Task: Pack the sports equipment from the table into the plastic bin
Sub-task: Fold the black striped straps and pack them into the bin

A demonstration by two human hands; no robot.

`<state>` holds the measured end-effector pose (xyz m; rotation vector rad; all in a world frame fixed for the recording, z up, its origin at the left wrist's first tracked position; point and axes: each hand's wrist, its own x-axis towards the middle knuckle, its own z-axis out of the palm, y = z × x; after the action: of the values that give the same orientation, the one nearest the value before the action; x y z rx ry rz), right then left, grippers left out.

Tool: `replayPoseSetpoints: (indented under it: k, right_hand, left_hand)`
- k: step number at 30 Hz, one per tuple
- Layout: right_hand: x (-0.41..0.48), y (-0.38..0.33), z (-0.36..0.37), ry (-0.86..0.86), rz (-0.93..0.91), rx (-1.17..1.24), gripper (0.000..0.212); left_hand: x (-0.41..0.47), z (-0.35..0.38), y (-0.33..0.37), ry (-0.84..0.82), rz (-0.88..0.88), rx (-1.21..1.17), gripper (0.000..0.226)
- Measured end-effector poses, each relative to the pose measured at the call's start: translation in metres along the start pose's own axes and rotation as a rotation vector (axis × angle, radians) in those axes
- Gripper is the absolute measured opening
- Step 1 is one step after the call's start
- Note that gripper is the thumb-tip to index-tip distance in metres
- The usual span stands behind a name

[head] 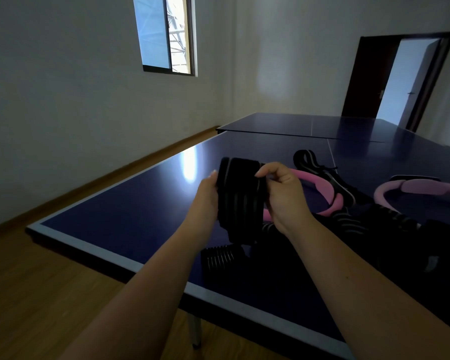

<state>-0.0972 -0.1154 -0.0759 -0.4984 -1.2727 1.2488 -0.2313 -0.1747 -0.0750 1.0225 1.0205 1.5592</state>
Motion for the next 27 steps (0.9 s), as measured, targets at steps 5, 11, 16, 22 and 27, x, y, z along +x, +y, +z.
replayPoseSetpoints:
  k: [5,11,16,22,27]
  right_hand:
    - [-0.006,-0.003,-0.002,-0.052,-0.01,-0.078,0.05]
    - [-0.021,-0.004,-0.003,-0.105,0.091,-0.069,0.055]
    - [-0.038,0.004,-0.003,-0.17,0.117,-0.275,0.054]
    - [-0.045,0.011,-0.005,-0.234,0.097,-0.408,0.076]
    - [-0.049,0.016,-0.001,-0.24,-0.003,-0.564,0.079]
  left_hand:
    - [0.0,-0.001,-0.001,0.047,0.139,0.195,0.025]
    - [0.007,-0.003,-0.006,0.155,0.343,0.141,0.014]
    - [0.015,-0.007,-0.013,0.158,0.35,0.049,0.019]
    - [0.026,-0.009,-0.021,0.233,0.284,-0.078,0.016]
    - [0.036,-0.003,-0.027,0.365,0.244,-0.149,0.019]
